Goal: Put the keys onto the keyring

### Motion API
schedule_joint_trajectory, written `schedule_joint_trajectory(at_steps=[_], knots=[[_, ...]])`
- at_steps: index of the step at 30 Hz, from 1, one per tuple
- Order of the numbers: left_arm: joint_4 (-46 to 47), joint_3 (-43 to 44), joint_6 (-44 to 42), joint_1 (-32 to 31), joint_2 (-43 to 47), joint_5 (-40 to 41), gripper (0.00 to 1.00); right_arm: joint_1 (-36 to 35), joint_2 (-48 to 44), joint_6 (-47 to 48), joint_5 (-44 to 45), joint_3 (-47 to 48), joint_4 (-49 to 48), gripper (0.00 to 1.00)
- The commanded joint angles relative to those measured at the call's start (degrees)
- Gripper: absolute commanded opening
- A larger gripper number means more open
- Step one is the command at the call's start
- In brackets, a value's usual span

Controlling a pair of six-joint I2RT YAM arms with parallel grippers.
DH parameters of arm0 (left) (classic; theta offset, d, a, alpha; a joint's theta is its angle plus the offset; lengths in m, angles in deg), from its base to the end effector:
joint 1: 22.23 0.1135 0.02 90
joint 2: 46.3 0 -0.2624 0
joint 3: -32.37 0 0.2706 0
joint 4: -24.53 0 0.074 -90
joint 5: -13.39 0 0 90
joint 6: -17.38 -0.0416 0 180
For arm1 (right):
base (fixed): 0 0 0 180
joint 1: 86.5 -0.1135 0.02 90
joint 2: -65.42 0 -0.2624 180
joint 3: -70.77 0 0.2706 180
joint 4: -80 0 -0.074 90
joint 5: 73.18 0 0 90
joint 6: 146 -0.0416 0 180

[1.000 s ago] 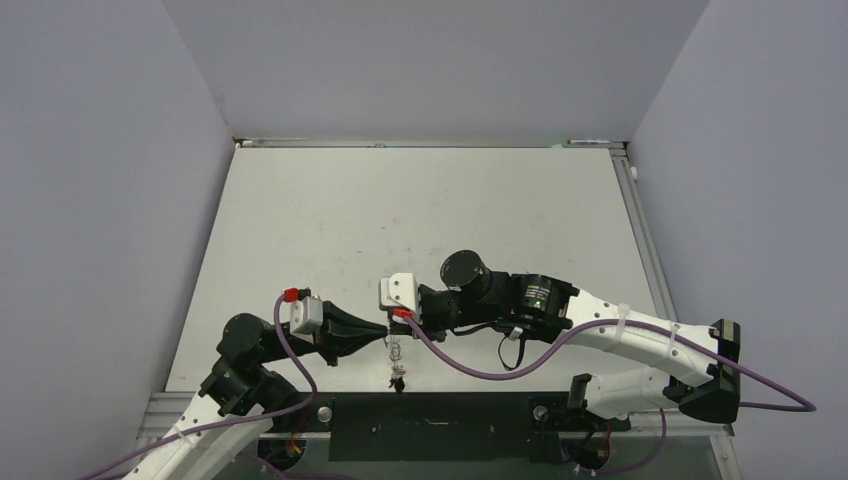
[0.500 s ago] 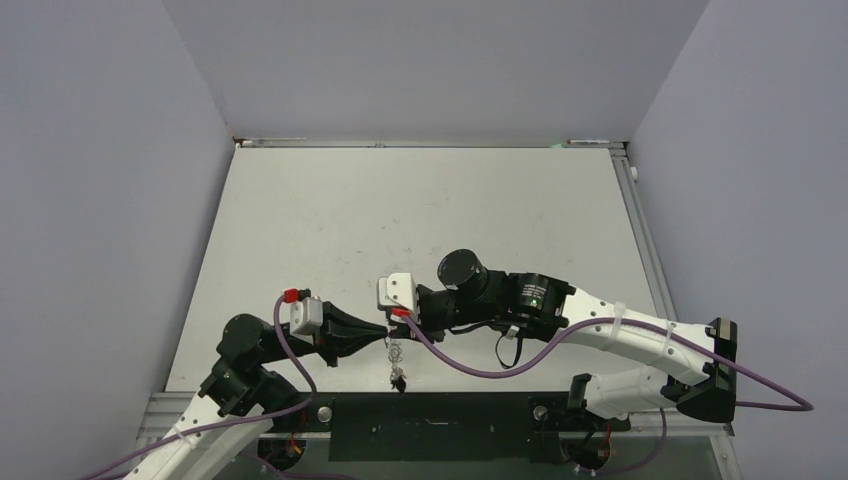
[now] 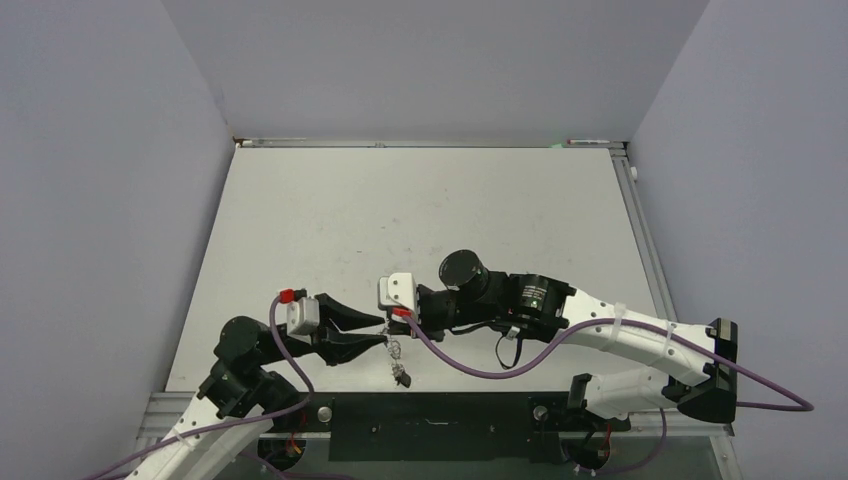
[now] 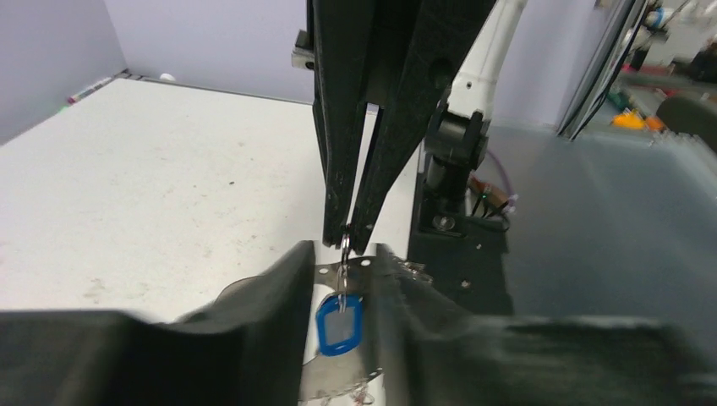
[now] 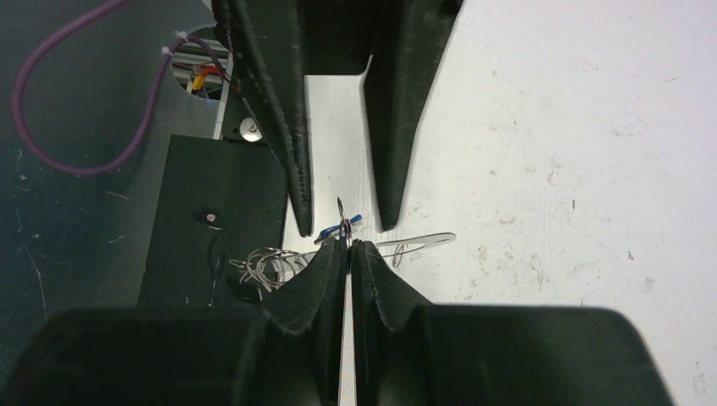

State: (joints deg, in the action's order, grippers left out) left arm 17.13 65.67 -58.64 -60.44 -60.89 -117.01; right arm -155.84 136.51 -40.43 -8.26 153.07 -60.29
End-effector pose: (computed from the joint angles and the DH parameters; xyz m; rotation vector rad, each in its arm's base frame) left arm 0.0823 -0.0991 0.2871 0.9115 1.2415 -1.2182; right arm 0.0888 0.2856 0.3611 -1.6703 1.4019 1.0105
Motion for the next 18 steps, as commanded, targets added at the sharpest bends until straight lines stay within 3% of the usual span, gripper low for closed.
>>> schedule_joint_trajectory(at_steps=[1,3,7,18], knots=[[2.6,0.6,-0.7,-0.1,2.3,3.1,0.47,0.4,-3.8,-1.5,0.5,-2.3,-7.3,0.05],[3.1,0.3,-0.6,-0.1,3.9,3.2,0.57,0.4,-5.6,-2.4,0.6,-4.3,-10.1,0.05],[4.1,-0.4,-0.3,0.1,6.8,3.6,0.63,0.4,-9.0,-4.7,0.5,-8.2,-14.8,0.05],[8.0,-1.2,1.4,0.5,4.7,-0.7,0.46,0.4,-11.9,-7.9,-1.6,-11.8,-19.8,0.05]])
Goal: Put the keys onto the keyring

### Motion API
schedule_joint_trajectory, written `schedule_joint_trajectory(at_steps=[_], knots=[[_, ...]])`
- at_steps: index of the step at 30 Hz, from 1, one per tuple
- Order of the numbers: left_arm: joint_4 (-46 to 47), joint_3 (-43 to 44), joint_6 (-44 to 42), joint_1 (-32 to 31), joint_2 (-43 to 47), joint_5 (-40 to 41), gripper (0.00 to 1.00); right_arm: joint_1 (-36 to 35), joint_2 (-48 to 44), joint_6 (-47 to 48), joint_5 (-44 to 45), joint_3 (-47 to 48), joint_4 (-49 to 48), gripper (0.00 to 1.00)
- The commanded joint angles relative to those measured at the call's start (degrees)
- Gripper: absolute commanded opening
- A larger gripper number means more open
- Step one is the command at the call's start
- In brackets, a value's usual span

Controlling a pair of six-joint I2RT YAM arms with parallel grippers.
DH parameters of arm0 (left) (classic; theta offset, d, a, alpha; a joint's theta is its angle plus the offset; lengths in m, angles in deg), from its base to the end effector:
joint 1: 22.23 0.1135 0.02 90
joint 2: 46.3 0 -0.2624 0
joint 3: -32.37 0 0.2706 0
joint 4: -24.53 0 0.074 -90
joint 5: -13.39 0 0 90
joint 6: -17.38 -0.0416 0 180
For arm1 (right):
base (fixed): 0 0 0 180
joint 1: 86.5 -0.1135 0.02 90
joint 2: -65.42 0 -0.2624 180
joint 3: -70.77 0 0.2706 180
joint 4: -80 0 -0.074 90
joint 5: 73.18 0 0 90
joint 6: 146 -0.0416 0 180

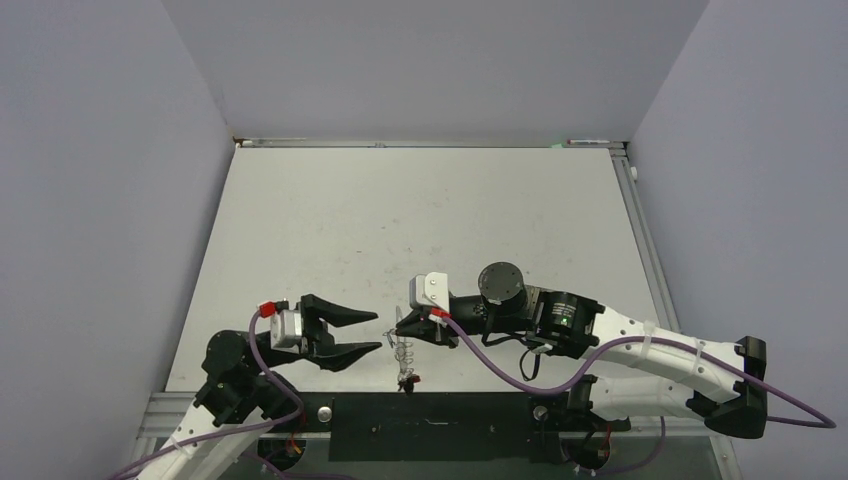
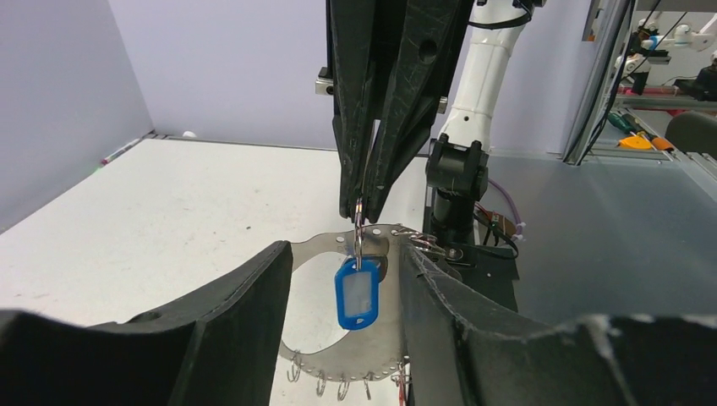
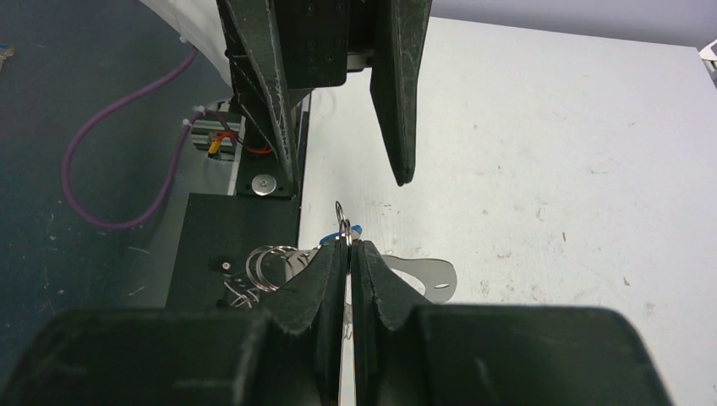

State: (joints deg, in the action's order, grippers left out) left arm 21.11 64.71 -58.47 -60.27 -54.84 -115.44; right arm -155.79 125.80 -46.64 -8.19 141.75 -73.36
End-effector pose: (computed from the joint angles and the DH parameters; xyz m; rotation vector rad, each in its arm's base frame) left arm 0.0689 -0.0870 0.2987 0.8730 1.0848 -1.1789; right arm 0.0768 0.2528 0.3605 -1.4897 1.3039 1.1096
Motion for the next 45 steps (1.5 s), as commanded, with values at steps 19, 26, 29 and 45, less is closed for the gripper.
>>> schedule_joint_trajectory(at_steps=[19,26,29,45], knots=[[4.0,-0.3,1.2,0.2,-4.7,-2.2,0.22,0.3,-0.4,-1.8,-2.8,-0.6,-8.3,0.05],[5.3,-0.7,2.0,0.2,-4.5,-3.3,0.21,0.3,0.2,-1.8,-2.9,-0.9,-8.7,0.05],[5.9,-1.0,2.3,0.2,-4.3,-3.7,0.12,0.4,0.5,-1.7,-3.2,-0.8,-9.0,0.05],[4.9,-0.5,1.2,0.2,-3.3,-4.4,0.0,0.4,-2.5,-2.5,-0.3,-3.2,-12.8,0.05]])
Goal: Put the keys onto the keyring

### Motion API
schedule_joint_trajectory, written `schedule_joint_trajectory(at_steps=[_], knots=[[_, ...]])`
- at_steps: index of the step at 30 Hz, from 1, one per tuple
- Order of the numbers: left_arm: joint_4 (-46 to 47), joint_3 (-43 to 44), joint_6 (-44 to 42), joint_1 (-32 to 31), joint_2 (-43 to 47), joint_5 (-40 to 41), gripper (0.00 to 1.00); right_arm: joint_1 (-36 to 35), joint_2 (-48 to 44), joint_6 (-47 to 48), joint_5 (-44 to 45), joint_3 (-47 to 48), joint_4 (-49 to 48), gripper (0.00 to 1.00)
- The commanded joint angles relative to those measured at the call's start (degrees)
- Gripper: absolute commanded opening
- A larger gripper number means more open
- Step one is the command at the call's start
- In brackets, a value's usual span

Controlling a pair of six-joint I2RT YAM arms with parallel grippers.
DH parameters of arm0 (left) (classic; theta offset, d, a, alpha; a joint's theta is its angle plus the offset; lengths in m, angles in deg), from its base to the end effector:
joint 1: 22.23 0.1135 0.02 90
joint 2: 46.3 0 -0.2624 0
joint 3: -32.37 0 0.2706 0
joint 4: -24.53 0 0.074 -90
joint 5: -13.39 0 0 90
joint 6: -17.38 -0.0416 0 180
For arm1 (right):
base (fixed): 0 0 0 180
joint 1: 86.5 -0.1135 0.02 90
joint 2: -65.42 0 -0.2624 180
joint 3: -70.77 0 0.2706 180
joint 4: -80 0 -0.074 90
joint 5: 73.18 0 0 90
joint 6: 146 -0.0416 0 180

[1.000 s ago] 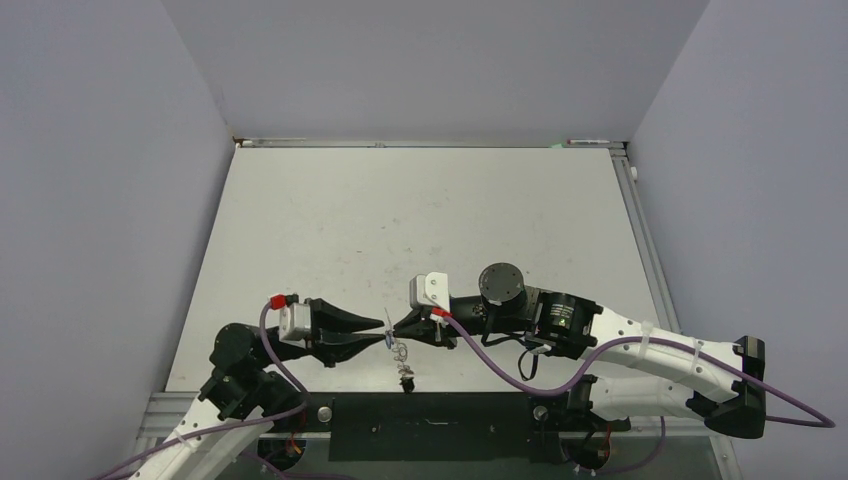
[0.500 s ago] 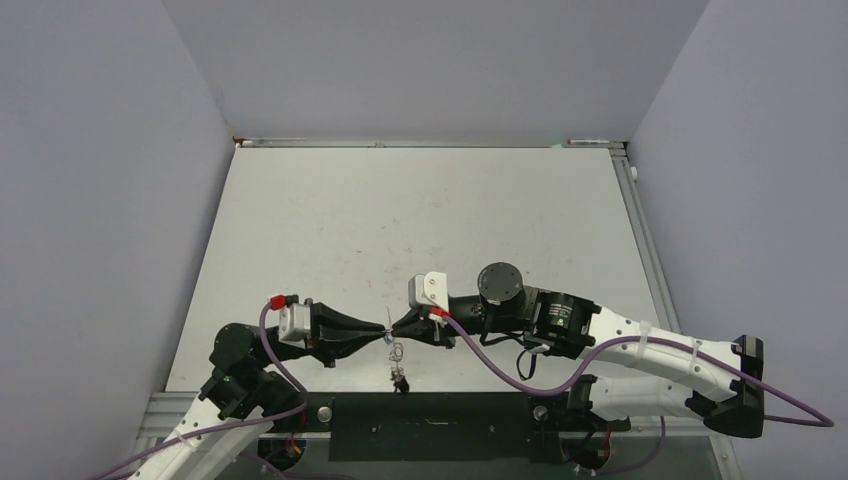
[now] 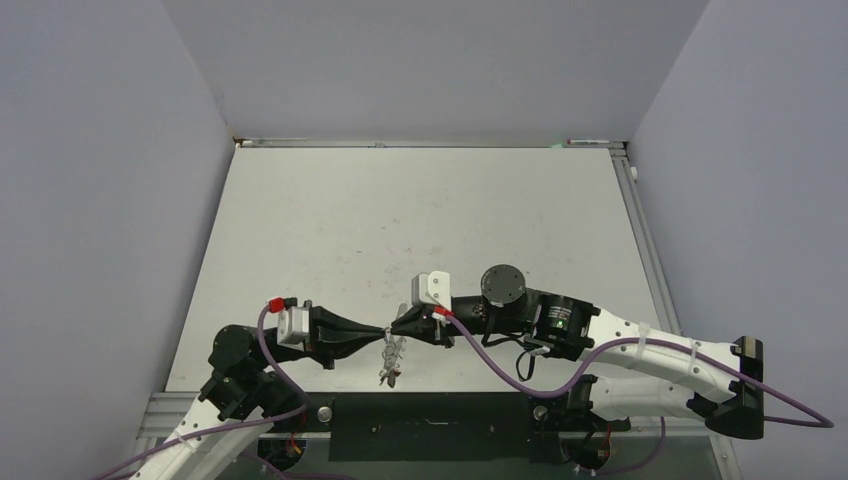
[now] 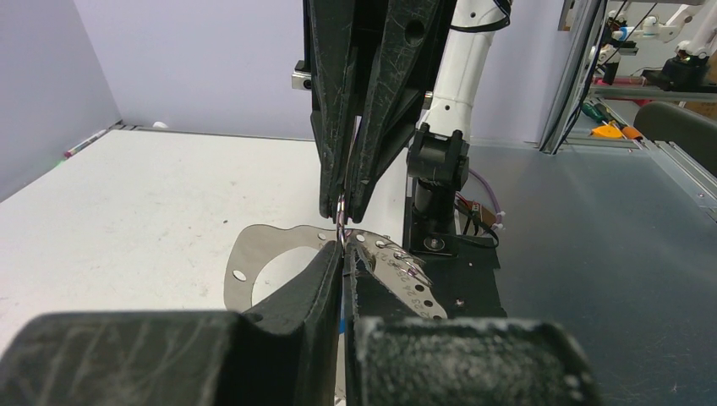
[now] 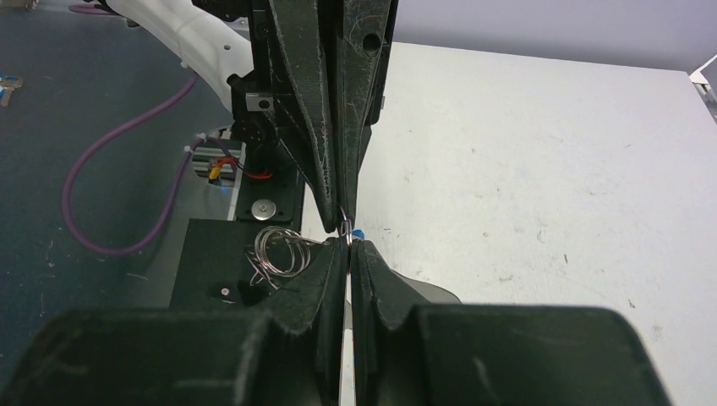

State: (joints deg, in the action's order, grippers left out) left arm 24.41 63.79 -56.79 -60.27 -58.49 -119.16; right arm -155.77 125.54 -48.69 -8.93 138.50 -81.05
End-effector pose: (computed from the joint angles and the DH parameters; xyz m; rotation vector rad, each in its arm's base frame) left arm 0.0755 -0.0948 0.2923 0.9207 1.1057 -1.2415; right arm 0.0775 0.2559 0.3549 -1.4352 1.2521 1.1564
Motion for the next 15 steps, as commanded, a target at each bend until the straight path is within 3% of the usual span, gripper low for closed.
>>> schedule_joint_trajectory(at_steps=[1,15], knots=[[1.6,0.5,-0.5,0.2,0.3,-0.7,0.0,0.4,-2.5,-0.5,0.7,0.0,-5.1,0.05],[1.7,0.4,-0.1,0.1,-0.5,-0.6,0.0,0.6,-4.3,-2.2,3.5,-2.4,-9.1,0.05]])
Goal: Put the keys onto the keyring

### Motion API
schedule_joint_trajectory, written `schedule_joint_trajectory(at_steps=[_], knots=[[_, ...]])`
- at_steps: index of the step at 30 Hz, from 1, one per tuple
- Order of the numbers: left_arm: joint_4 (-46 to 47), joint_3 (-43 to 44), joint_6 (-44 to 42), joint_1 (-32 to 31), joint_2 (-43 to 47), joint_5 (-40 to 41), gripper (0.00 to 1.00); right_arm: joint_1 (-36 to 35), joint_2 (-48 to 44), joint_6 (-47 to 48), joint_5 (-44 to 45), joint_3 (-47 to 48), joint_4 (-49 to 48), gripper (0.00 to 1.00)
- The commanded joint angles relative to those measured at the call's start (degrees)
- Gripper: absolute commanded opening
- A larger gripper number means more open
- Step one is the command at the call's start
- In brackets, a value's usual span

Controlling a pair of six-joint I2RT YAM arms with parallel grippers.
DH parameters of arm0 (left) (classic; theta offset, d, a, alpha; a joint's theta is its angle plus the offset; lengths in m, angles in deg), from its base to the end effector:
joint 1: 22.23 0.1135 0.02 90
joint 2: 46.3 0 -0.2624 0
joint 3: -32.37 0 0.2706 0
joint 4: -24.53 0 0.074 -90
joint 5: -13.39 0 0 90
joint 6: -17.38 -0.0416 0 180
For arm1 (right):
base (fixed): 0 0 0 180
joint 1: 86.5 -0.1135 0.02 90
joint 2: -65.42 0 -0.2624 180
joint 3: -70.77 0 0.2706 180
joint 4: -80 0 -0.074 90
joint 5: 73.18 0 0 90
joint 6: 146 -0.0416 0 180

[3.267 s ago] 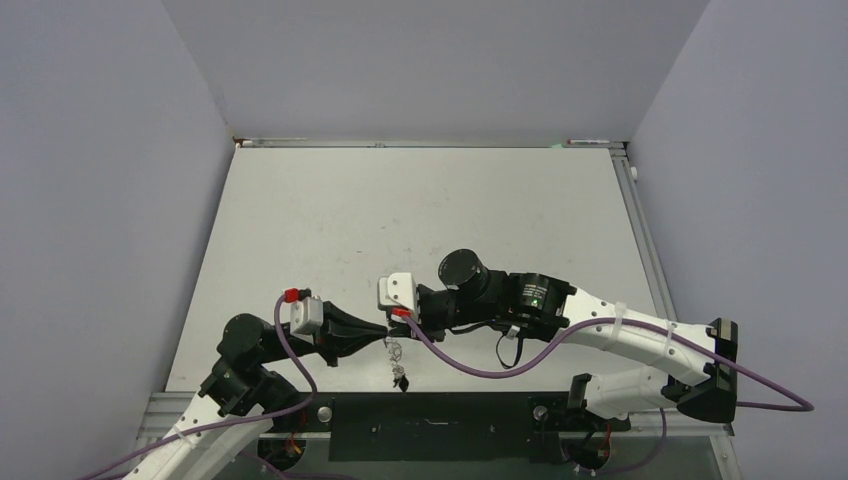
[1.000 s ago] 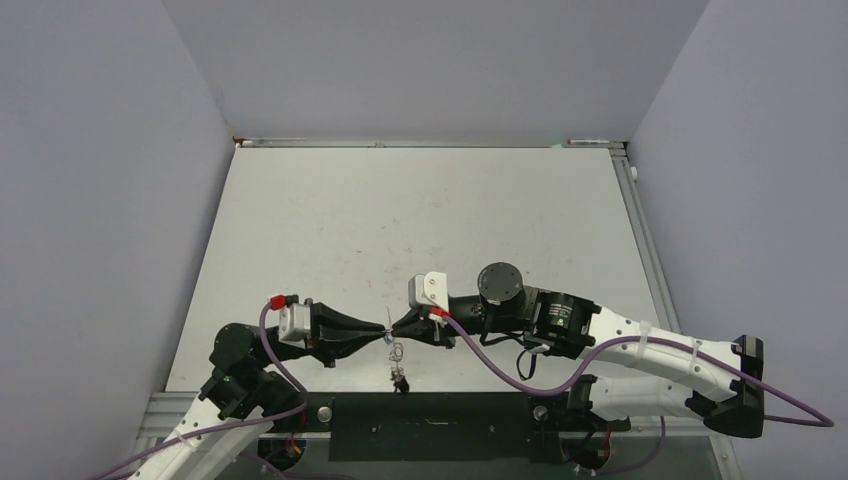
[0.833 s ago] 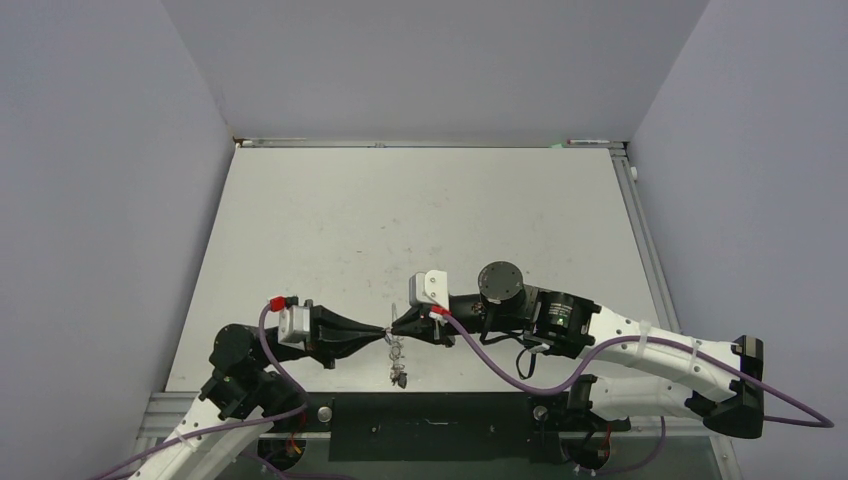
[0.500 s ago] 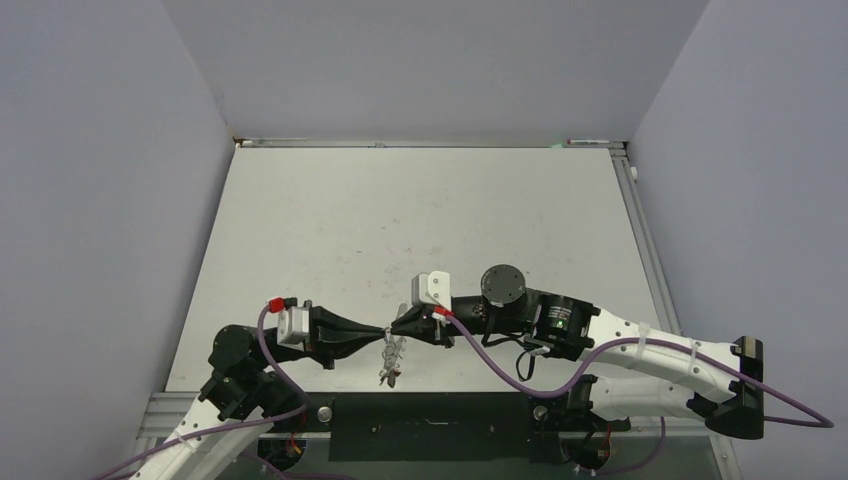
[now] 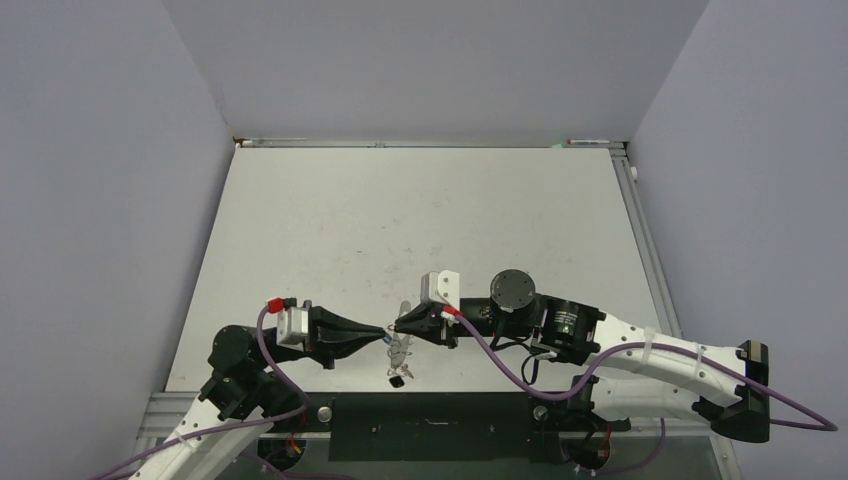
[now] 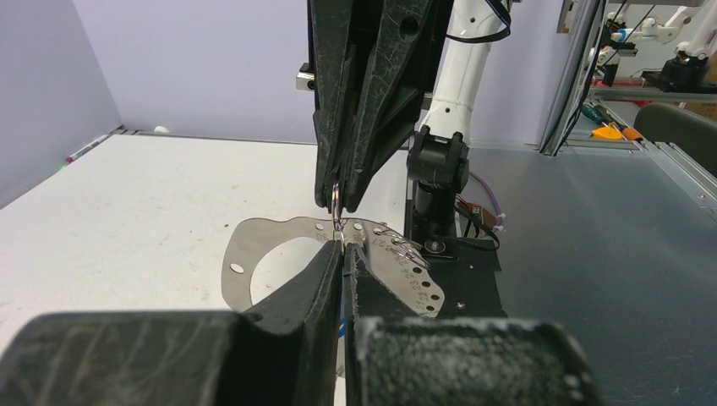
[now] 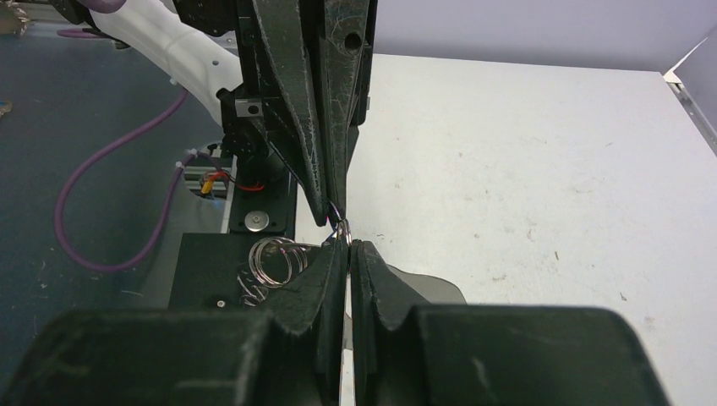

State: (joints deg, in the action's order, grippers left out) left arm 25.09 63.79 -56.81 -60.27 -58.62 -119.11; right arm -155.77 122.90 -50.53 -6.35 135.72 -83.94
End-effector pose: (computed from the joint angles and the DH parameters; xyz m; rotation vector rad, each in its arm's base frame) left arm 0.0755 -0.0948 0.2932 0.9196 1.0956 -1.2390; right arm 0.0761 0.2473 0.3532 -1.3645 1.2560 1.1482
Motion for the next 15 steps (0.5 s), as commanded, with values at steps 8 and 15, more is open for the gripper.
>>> schedule_joint_trajectory(at_steps=[8,15], knots=[[-1.2,0.9,-1.2,0.3,1.7,2.5,0.39,0.7,-2.1,-0.9,1.4,-0.1,-6.4,0.05],[-4.0,0.7,-3.6,1.6,7.6,10.7,0.66,0.7,-3.6,-2.0,4.5,0.1,-4.1,0.05]])
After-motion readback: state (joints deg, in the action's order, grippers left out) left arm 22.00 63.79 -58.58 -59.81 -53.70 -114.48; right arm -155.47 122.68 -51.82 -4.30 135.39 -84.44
